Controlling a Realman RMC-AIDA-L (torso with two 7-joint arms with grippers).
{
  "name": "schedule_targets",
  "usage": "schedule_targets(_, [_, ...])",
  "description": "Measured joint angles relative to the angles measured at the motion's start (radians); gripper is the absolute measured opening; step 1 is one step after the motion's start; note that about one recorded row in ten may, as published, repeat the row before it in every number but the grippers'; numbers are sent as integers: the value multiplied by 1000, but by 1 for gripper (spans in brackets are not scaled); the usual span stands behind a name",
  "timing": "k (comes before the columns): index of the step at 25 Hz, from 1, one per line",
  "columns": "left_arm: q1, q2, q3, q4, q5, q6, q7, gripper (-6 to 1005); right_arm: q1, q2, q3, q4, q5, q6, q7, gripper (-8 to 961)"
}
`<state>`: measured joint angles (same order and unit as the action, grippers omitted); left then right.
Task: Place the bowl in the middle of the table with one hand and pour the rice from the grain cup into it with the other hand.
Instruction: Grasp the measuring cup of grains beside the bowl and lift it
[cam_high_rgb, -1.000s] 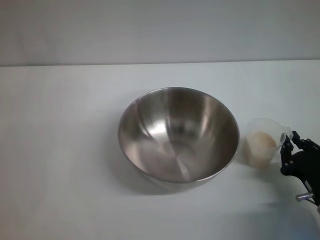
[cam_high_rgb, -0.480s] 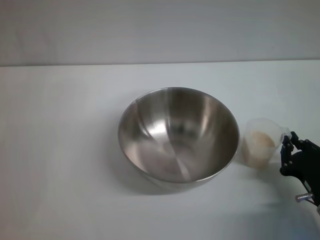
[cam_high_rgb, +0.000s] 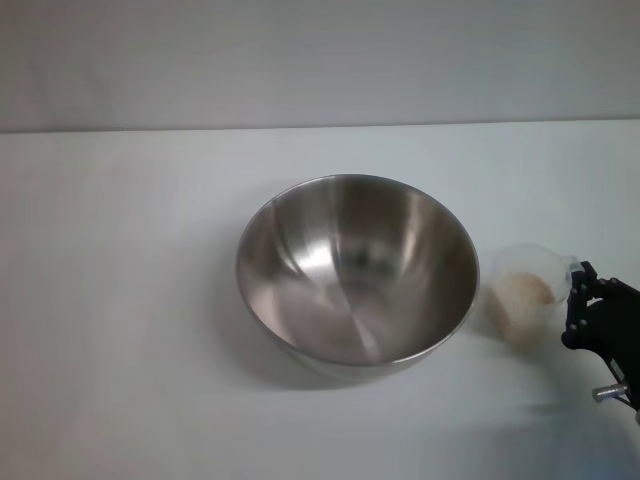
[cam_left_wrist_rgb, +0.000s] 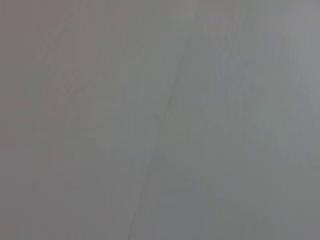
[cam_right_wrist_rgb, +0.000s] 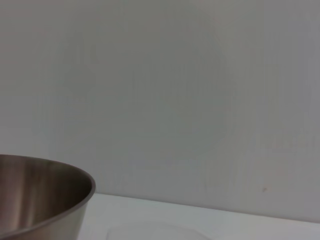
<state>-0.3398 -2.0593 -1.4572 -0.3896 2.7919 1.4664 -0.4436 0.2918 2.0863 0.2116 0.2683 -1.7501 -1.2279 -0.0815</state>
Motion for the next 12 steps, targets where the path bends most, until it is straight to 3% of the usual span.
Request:
schedule_targets(5, [2,-1,0,0,0,2,-1,758,1,0,2,0,0,1,1,18])
schedule_targets(12, [1,-1,2,0,0,5,-1,758,1,0,10,-1,8,-14,1,17])
